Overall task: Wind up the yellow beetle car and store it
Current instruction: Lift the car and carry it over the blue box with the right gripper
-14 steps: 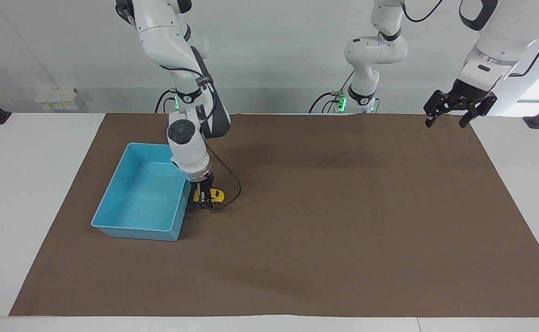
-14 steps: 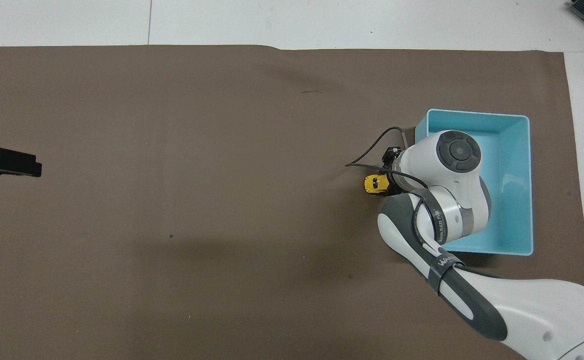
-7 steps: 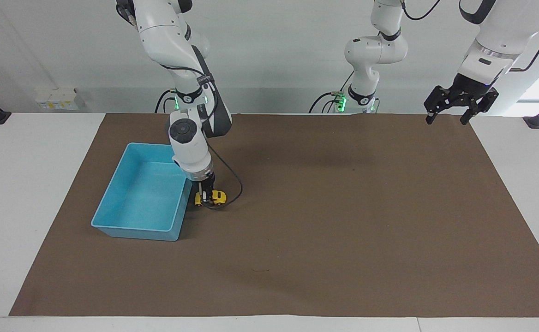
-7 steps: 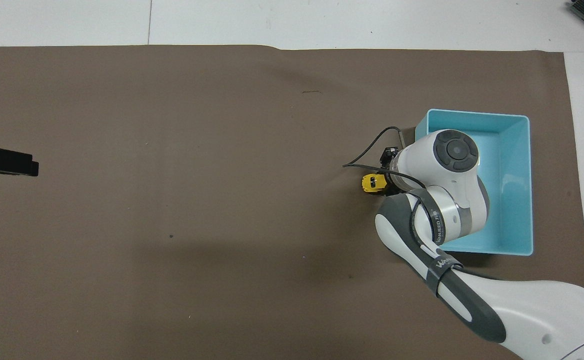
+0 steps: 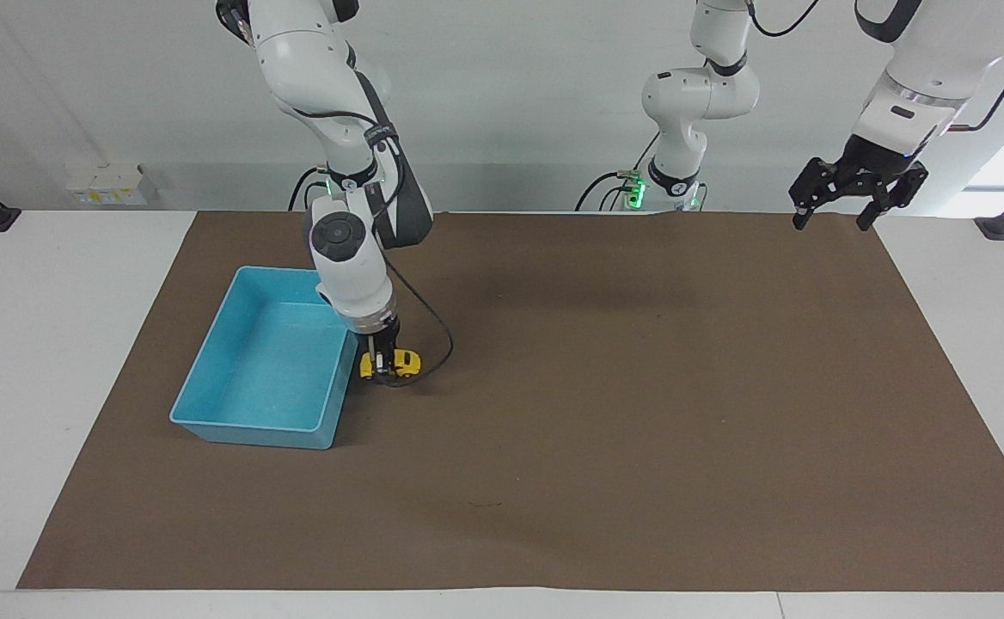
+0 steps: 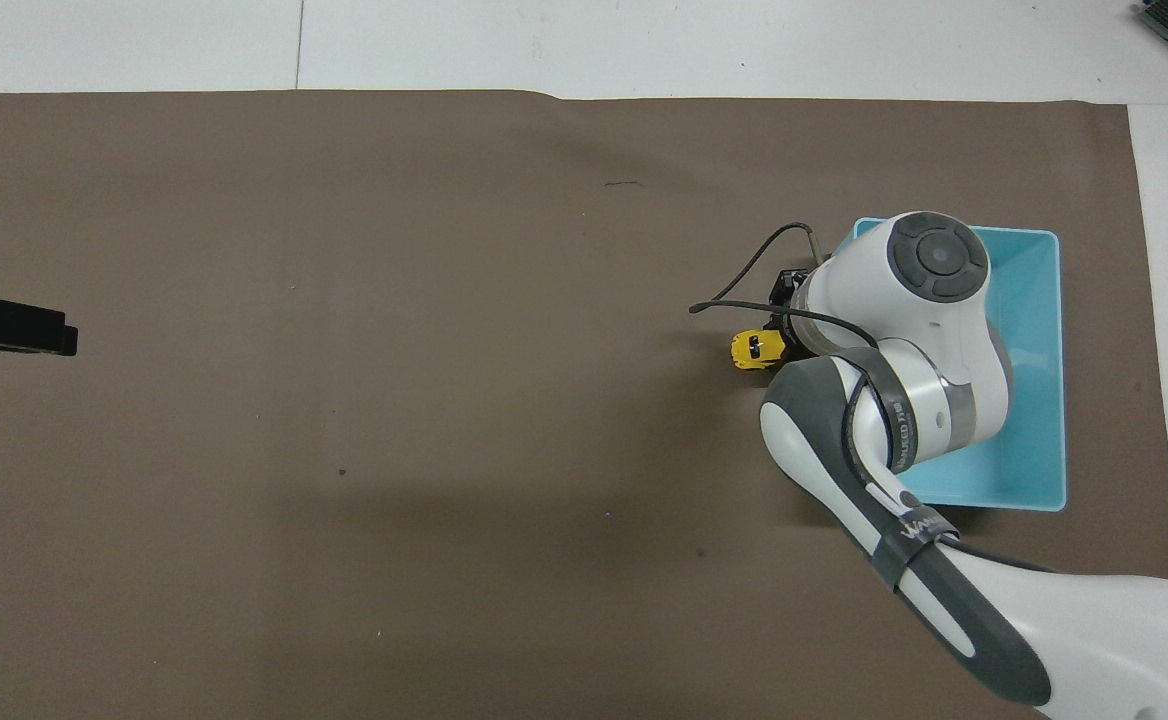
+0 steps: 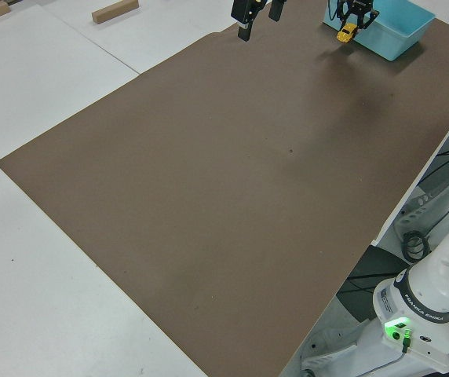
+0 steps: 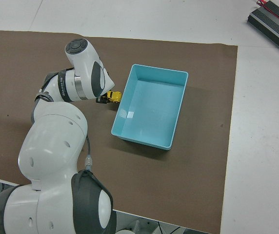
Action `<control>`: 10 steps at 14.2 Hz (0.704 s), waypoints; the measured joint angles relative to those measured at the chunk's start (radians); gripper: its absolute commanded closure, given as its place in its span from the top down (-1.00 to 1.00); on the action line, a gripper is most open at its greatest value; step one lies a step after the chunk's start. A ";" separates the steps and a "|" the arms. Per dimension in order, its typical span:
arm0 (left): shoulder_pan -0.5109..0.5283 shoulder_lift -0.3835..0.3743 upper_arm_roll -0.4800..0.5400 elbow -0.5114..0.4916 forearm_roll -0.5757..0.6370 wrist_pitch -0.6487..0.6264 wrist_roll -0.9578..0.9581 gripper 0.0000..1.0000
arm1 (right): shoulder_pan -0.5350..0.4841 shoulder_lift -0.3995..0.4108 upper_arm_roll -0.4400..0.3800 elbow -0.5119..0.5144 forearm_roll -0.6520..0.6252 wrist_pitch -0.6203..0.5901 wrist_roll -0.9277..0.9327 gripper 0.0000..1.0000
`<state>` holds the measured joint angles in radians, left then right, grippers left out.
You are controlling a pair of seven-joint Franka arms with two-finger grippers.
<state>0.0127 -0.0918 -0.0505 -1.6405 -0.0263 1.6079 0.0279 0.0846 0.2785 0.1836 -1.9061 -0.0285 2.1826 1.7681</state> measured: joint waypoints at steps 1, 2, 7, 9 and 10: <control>0.000 0.000 0.000 0.000 0.000 -0.001 0.000 1.00 | 0.000 -0.011 0.000 0.006 0.000 -0.018 0.000 -1.00; 0.000 0.000 0.000 0.000 0.000 -0.001 0.000 1.00 | 0.000 -0.023 0.000 0.014 0.001 -0.040 0.000 -1.00; 0.000 0.000 -0.001 0.000 0.000 -0.013 0.000 1.00 | -0.001 -0.079 0.000 0.056 0.001 -0.142 0.000 -1.00; 0.000 0.000 -0.002 0.000 0.000 -0.013 0.000 1.00 | -0.001 -0.104 0.000 0.060 0.001 -0.164 -0.011 -1.00; 0.000 0.000 -0.002 0.000 0.000 -0.013 0.000 1.00 | -0.001 -0.114 0.000 0.060 0.001 -0.168 -0.030 -1.00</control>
<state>0.0126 -0.0918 -0.0524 -1.6404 -0.0263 1.5946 0.0280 0.0835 0.1646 0.1838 -1.8462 -0.0278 2.0141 1.7385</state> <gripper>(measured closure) 0.000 0.533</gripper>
